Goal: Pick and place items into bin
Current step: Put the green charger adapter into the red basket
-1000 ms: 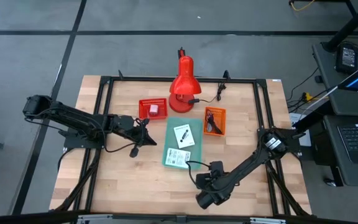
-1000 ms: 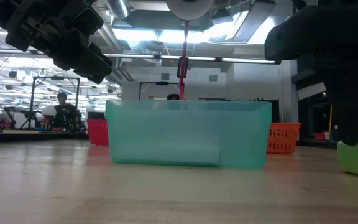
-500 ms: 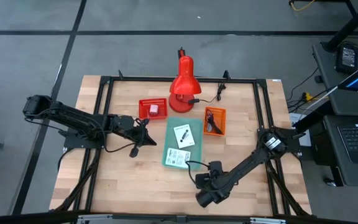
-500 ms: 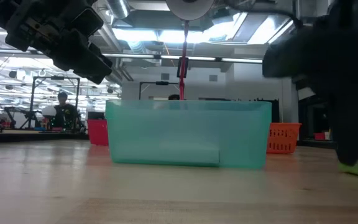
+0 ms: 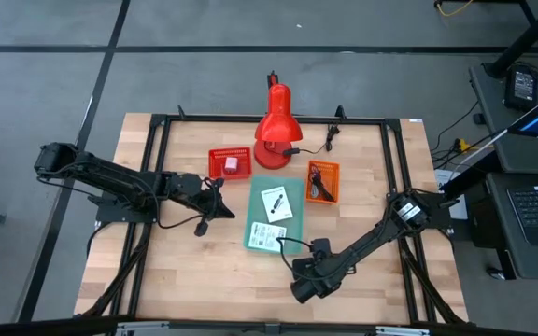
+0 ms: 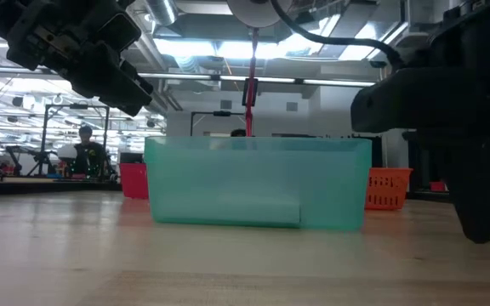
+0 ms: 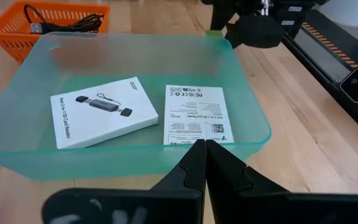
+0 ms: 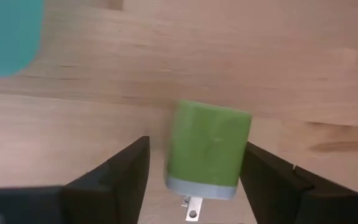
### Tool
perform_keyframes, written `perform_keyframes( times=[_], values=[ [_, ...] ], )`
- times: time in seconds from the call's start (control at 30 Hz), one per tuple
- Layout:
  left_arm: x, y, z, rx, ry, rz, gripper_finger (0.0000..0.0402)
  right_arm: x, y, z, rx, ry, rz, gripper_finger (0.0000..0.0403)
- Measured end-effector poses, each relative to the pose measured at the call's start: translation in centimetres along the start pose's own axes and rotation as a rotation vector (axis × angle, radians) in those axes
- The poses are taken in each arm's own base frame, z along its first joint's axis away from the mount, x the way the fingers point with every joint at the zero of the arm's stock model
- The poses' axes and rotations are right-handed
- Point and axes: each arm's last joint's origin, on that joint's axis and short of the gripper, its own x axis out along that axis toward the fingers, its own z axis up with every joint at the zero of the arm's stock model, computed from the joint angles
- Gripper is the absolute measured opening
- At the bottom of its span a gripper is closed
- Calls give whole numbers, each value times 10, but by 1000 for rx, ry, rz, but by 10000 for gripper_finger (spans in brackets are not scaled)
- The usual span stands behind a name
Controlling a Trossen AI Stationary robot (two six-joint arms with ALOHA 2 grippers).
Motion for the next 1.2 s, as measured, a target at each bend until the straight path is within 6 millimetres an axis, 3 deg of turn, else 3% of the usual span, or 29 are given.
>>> perform_keyframes(
  times=[0.4,0.7,0.93,1.2],
  values=[
    [0,0,0,-8,1,-1,4,0,1,-1,-1,15,7,144],
    [0,0,0,-8,1,0,4,-4,3,-3,-54,37,13,131],
    [0,0,0,-8,1,-1,4,-30,-1,1,-111,32,101,129],
    [0,-2,0,-8,3,-51,4,-72,-20,15,-197,-136,263,128]
  ],
)
